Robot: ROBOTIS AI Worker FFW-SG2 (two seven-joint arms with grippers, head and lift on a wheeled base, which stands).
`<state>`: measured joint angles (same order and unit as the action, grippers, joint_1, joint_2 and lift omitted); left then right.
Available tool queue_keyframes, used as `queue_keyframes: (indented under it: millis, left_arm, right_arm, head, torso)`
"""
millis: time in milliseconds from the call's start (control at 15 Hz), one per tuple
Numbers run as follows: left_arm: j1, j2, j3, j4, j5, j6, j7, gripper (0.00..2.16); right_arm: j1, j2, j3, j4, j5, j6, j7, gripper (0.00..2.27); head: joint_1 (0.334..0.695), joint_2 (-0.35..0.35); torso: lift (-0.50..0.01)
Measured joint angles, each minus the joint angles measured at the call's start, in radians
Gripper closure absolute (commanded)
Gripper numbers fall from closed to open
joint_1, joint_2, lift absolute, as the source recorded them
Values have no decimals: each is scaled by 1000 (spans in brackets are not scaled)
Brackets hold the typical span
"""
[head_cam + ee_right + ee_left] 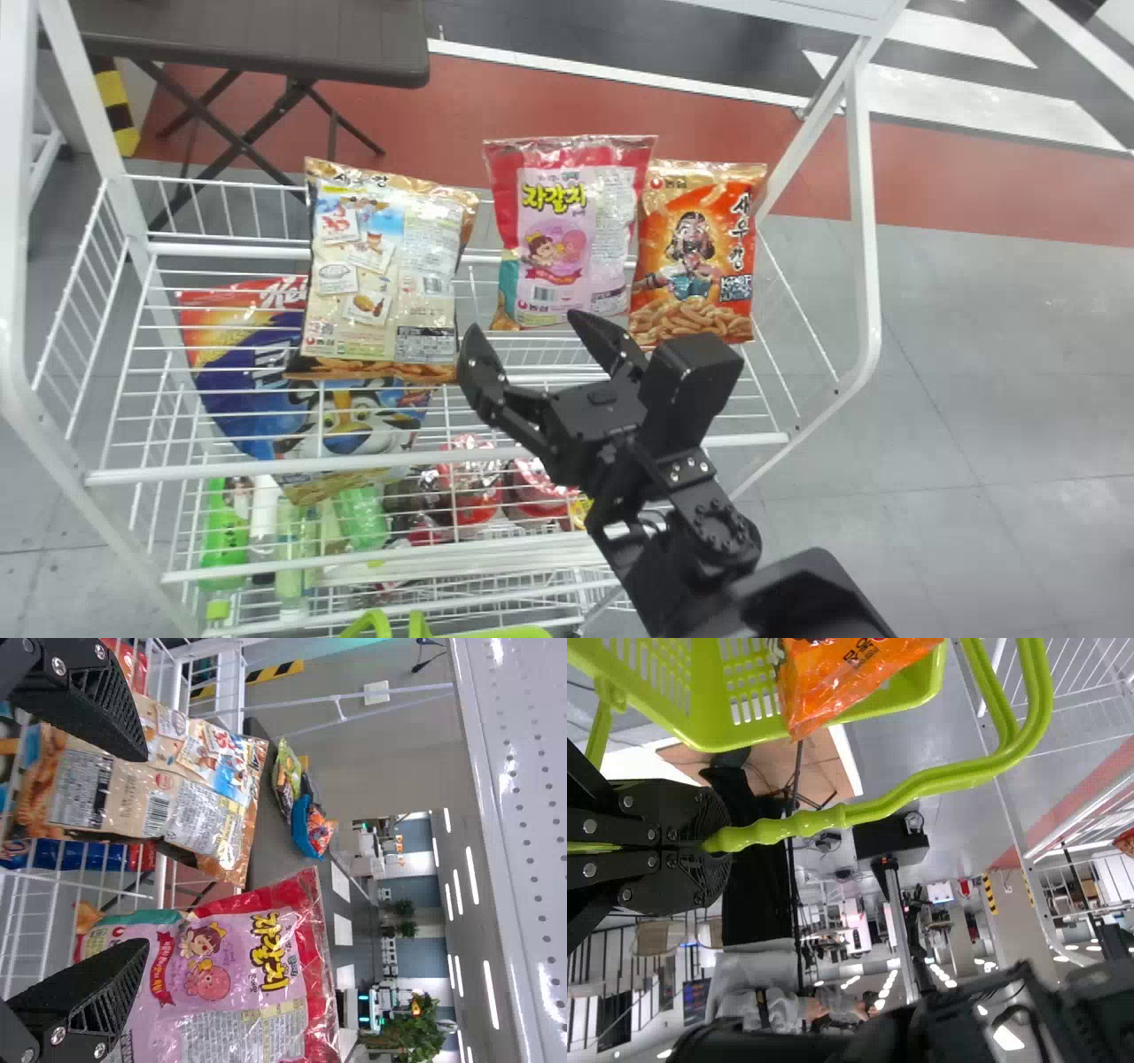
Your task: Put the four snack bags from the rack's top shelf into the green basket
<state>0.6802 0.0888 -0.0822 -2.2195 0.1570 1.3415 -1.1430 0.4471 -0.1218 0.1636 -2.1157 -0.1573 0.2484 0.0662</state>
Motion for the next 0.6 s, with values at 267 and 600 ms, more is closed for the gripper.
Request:
queue_keyframes:
  millis: [267,600]
  left_arm:
    - [-1,1,-9,-3,-1,8,0,2145]
    - [-1,3,-8,-1,0,3,-6,2145]
  right_arm:
    - [-173,21,26,189,-69,-35,28,76]
    - [-334,43,86,306,-71,113,38,167]
  head:
    - [695,-214]
    - [695,-120]
  torso:
    - [0]
    - [0]
